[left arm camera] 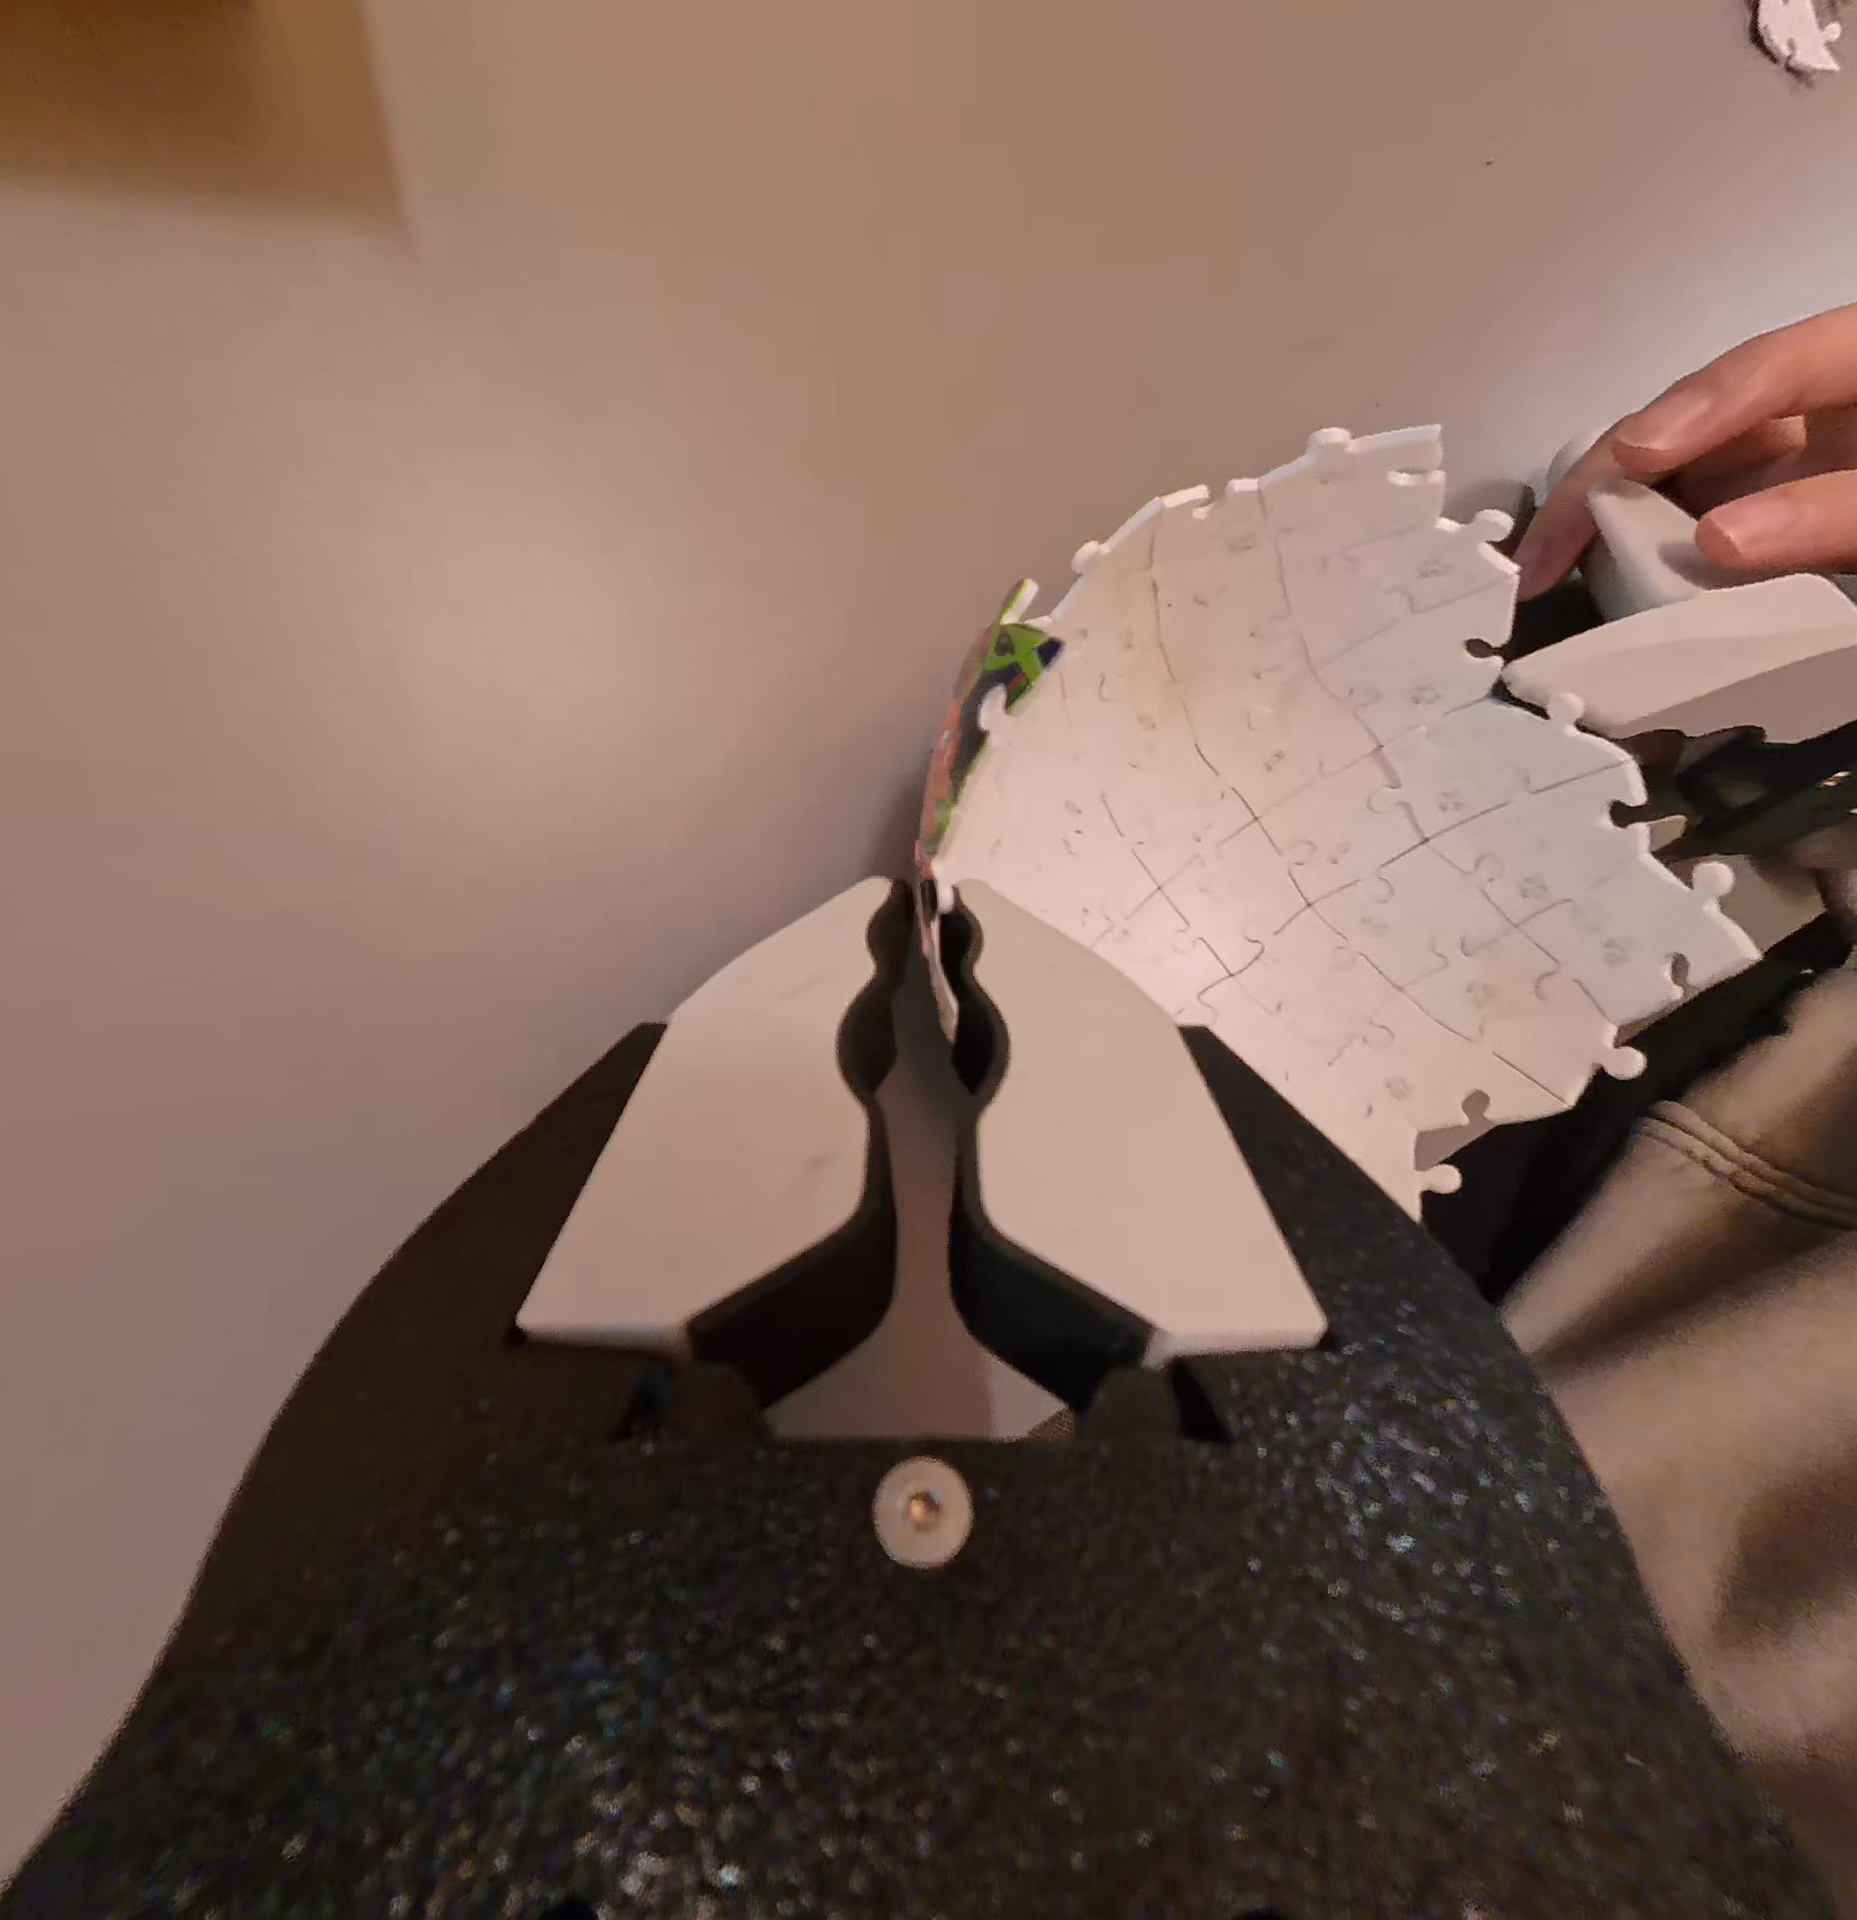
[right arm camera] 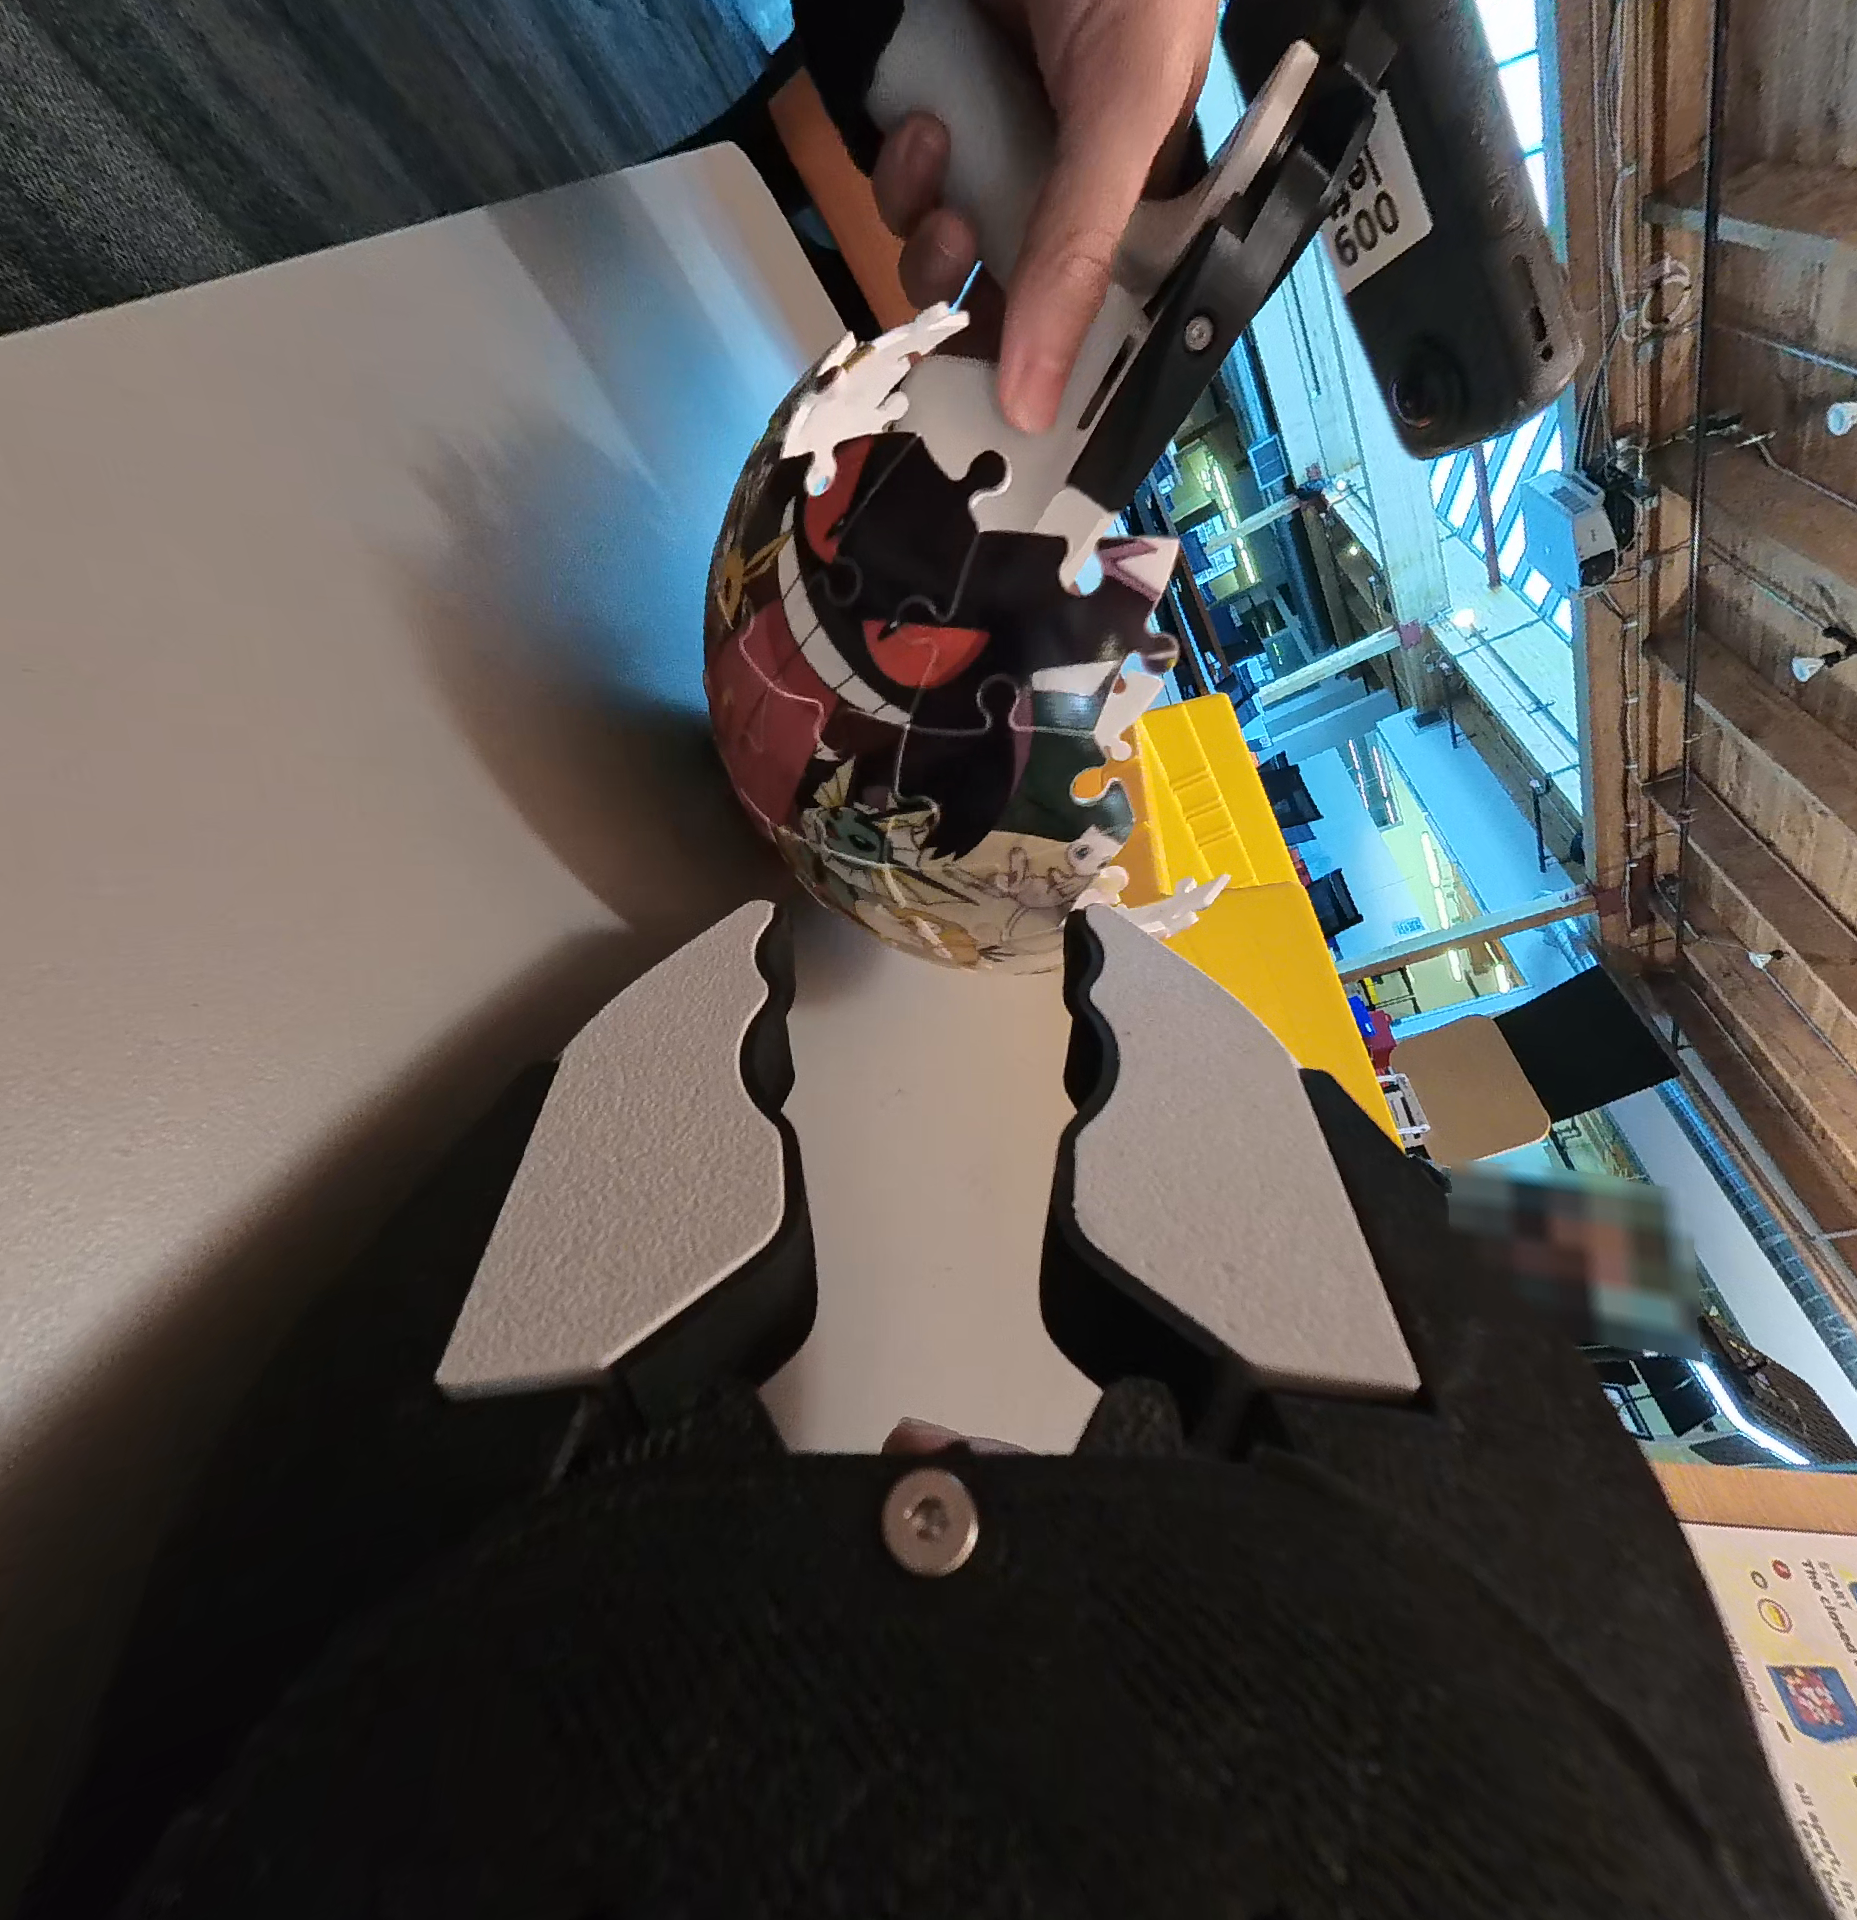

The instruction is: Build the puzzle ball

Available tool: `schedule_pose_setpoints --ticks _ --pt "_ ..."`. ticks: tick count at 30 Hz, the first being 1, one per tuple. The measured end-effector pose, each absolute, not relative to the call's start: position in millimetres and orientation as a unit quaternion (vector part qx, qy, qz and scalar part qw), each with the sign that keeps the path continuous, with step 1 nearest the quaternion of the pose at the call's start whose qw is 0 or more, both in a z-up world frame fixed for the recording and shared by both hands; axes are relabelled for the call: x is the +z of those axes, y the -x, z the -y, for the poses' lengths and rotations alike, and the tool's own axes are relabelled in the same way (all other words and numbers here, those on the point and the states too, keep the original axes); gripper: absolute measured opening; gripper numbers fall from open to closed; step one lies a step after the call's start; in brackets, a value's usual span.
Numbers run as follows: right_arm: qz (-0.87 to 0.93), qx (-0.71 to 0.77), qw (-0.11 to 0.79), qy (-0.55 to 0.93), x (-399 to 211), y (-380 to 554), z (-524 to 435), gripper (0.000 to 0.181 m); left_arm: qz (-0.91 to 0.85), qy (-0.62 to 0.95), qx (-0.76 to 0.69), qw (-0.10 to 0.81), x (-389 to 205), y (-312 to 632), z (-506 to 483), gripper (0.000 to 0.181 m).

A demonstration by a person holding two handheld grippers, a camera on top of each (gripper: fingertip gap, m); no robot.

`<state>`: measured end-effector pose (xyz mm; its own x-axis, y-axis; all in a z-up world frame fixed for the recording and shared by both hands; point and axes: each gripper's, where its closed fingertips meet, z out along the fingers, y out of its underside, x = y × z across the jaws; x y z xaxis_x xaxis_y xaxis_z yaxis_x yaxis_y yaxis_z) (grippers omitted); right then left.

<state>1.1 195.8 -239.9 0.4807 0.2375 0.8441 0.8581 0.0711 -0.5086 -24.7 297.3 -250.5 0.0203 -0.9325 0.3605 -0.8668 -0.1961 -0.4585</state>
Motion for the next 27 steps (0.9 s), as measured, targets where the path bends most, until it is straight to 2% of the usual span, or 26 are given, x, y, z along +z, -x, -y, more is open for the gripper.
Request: schedule_pose_setpoints --ticks 1,10,18,27 --pt "0.436 -0.264 0.587 0.629 -240.1 -1.5 -195.7 0.05 -0.628 0.714 -0.307 0.049 -250.4 24.2 -296.5 0.009" --pt "0.432 -0.274 0.575 0.638 -241.9 -9.9 -187.3 0.047 -0.64 0.701 -0.312 0.045 -250.0 22.1 -289.3 0.009" --pt "0.436 -0.268 0.568 0.645 -241.1 -7.2 -164.3 0.054 -0.648 0.696 -0.304 0.055 -247.3 21.9 -289.0 0.018" --pt "0.354 -0.25 0.577 0.692 -229.1 -31.4 -139.4 0.086 -0.639 0.7 -0.303 0.096 -242.2 20.4 -293.6 0.035"
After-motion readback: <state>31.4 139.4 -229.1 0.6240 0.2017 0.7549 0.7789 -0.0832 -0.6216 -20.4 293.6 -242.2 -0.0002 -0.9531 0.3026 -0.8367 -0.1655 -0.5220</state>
